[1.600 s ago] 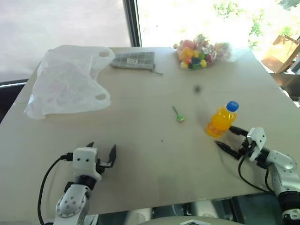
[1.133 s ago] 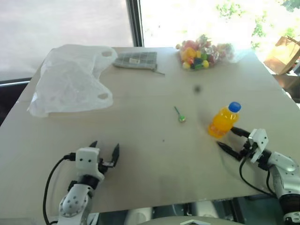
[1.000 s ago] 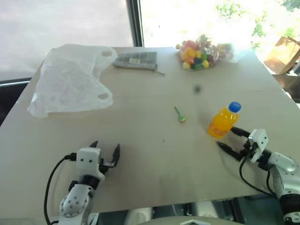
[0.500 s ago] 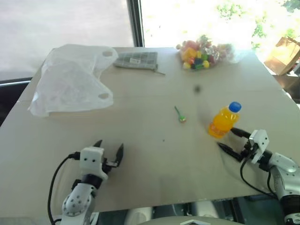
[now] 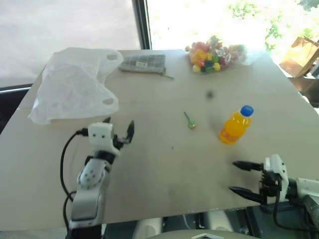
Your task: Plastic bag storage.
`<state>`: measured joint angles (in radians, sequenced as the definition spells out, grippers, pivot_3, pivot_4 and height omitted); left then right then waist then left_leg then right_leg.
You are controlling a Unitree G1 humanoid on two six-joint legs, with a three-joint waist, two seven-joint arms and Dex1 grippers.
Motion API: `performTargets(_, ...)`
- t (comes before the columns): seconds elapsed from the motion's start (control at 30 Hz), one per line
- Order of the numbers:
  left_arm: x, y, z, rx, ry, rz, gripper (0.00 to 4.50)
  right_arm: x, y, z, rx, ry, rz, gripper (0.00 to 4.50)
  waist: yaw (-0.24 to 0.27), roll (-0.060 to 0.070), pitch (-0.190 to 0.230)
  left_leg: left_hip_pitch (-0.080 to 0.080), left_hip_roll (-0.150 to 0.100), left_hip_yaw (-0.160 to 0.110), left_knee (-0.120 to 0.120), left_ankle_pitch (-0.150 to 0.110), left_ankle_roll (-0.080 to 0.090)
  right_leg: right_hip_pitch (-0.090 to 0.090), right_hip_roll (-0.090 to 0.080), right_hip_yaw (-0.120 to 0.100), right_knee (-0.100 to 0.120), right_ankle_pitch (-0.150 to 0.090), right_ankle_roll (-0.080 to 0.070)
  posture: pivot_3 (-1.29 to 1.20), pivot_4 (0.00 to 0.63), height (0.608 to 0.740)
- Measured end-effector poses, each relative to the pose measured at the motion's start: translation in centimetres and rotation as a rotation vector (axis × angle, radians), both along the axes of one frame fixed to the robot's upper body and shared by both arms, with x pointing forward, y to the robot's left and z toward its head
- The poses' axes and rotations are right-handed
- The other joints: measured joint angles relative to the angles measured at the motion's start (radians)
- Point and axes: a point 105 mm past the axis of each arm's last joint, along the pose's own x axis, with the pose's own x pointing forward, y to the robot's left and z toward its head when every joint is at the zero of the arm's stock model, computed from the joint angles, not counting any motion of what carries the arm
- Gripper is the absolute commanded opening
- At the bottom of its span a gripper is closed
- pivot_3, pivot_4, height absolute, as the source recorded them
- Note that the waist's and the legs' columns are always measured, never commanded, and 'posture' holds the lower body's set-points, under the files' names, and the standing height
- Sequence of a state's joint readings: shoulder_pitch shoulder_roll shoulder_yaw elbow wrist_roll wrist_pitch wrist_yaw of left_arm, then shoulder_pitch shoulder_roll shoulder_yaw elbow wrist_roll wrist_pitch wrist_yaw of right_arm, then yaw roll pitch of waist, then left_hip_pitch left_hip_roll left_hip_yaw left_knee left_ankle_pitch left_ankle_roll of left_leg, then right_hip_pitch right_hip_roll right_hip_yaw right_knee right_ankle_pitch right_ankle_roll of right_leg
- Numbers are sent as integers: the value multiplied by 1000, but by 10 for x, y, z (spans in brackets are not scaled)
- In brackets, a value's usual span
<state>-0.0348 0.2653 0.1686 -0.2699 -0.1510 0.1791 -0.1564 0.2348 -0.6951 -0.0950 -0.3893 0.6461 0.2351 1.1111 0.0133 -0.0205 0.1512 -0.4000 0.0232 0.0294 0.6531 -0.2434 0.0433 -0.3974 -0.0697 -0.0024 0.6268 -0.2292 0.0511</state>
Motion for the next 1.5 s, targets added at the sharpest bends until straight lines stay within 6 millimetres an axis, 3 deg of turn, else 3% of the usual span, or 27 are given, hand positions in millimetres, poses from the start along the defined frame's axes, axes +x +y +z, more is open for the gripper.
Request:
performTargets(0.07,17,4,7,-25,-20,47,4192,8,20,29,79,-76,-14,4500,2,-1,1,-1,-1,-1,0,0,0,0,0,-1,0,1,-2,0,150,740)
performTargets(0.2,45,12,15,-78,-27,146,4192,18,49,61,173,-161,-61,4500,6,-3,2,-7,-3,-6,0,0,0,-3,0,-4,-1,4,1,0,150,740)
performTargets(0.3,56,16,11,-84,-3,188,4192,24,56,65,190,-158,-102,4500,5,-3,1,-16,-4,-7,1,0,0,-11,-1,-4,0,5,3,0,150,740)
performTargets(0.53,80,19,-6,-90,75,210,4192,28,68,70,196,-170,-125,4500,2,-3,1,-16,-8,-8,2,1,0,-11,0,-6,1,5,3,0,150,740)
performTargets(0.63,81,15,-7,-109,67,167,3370,29,68,68,183,-174,-130,4500,1,-3,1,-16,-7,-8,3,1,-1,-11,0,-6,2,5,3,0,150,740)
performTargets(0.7,81,10,-2,-117,40,122,2421,30,67,66,177,-176,-136,4500,1,-3,1,-16,-6,-8,3,1,-1,-11,0,-6,3,5,3,0,150,740)
performTargets(0.73,80,9,-1,-117,29,108,2166,30,66,66,175,-179,-138,4500,1,-3,1,-16,-6,-8,3,1,-1,-11,0,-6,3,5,3,0,150,740)
performTargets(0.77,78,8,0,-118,19,94,1463,31,66,66,174,-182,-139,4500,0,-3,1,-16,-6,-8,3,1,-1,-11,0,-5,3,5,3,0,150,740)
performTargets(0.87,70,10,-1,-115,8,85,66,30,66,66,173,-184,-135,4500,0,-3,1,-15,-5,-7,4,1,-1,-11,0,-5,5,5,3,0,150,740)
performTargets(1.2,-3,36,-15,-96,13,144,27,35,66,56,107,-206,-143,4500,-3,-3,1,-14,-2,-6,7,1,-1,-11,-1,-3,7,4,2,0,150,740)
performTargets(1.37,-55,61,-17,-18,45,261,27,59,77,46,-10,-253,-205,4500,-6,-3,2,-14,-1,-6,11,1,-1,-12,-1,-3,11,2,-2,0,150,740)
performTargets(1.5,-86,68,-11,24,32,321,27,83,91,38,-78,-264,-272,4500,-2,-3,2,-15,-1,-5,13,0,-1,-13,-2,-2,11,2,-2,0,150,740)
